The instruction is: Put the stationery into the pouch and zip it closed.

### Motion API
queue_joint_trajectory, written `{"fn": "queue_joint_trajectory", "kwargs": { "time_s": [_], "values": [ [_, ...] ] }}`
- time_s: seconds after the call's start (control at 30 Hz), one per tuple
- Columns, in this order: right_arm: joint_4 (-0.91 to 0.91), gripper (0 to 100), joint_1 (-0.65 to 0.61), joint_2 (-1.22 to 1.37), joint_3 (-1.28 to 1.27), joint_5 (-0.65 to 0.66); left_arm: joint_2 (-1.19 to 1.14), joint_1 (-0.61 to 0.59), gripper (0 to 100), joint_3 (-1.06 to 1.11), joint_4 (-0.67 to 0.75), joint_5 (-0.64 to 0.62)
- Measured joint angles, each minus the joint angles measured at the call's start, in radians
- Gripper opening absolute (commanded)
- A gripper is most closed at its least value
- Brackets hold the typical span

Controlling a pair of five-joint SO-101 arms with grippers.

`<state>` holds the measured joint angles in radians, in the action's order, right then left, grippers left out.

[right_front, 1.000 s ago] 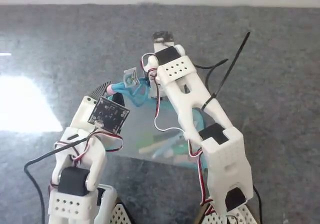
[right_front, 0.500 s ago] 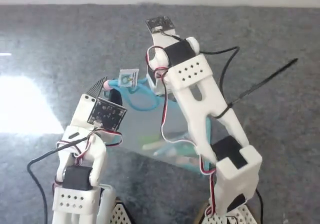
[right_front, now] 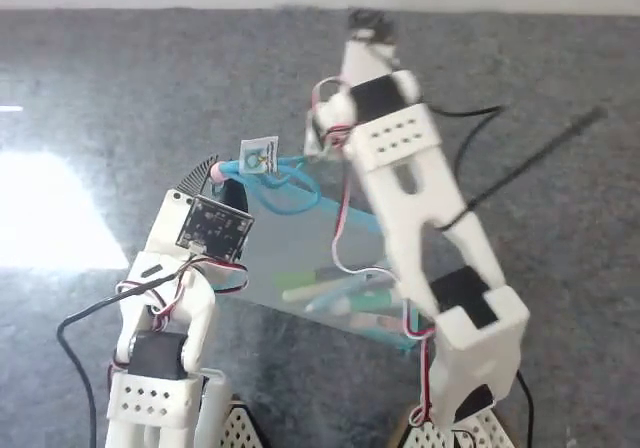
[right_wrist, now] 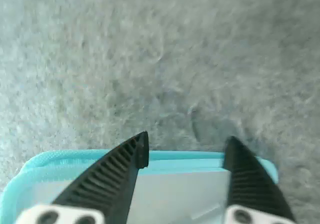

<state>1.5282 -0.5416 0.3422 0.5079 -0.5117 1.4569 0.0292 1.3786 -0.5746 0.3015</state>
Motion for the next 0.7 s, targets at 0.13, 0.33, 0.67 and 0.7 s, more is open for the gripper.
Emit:
{"fn": "queue_joint_trajectory", "kwargs": {
  "time_s": [0.13, 0.33, 0.67, 0.7],
  "values": [
    [-0.012, 33.9, -0.055, 0.08, 0.0, -0.017, 0.0, 0.0, 1, 0.0, 0.0, -0.012],
    [-0.057, 33.2, -0.051, 0.184, 0.0, 0.021, 0.023, 0.003, 1, 0.0, 0.0, -0.018],
    [0.132, 17.3, -0.055, 0.11, 0.044, 0.183, 0.138, 0.005, 1, 0.049, 0.026, -0.057],
    [0.16, 17.0, -0.061, 0.084, 0.049, 0.198, 0.14, 0.003, 1, 0.051, 0.04, -0.057]
  ]
}}
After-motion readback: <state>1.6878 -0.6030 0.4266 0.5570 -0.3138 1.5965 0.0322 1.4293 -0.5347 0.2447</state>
